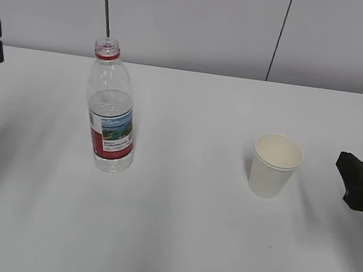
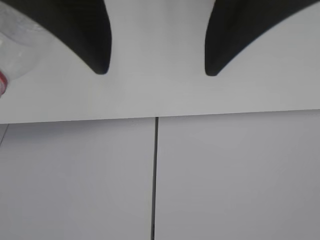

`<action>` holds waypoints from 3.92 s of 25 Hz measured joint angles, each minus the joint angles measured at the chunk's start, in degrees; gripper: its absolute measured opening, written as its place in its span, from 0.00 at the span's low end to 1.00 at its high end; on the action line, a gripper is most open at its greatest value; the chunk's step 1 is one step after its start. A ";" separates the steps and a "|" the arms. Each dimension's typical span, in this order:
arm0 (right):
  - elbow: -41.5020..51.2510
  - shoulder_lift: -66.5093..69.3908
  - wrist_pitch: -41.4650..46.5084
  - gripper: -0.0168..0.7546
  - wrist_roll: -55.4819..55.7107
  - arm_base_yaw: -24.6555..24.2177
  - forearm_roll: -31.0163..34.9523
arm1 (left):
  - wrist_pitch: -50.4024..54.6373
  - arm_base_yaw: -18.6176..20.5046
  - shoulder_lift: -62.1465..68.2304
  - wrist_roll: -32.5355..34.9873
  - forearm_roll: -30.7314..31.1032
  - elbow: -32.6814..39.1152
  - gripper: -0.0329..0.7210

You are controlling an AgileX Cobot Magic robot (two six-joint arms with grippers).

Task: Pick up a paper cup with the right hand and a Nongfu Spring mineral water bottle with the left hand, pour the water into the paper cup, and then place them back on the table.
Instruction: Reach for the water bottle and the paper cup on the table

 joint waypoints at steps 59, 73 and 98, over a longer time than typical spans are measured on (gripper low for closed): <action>3.24 18.17 -12.96 0.78 0.01 -0.09 -9.78 | -42.49 -7.09 53.66 -35.39 41.70 -3.42 0.86; 3.24 18.17 -12.96 0.80 0.13 -0.09 -10.38 | -42.45 -7.09 57.04 -35.39 41.14 -10.45 0.83; -13.62 32.91 -13.00 0.81 3.26 -0.09 -17.29 | -42.45 -7.09 57.04 -35.39 41.34 -10.46 0.83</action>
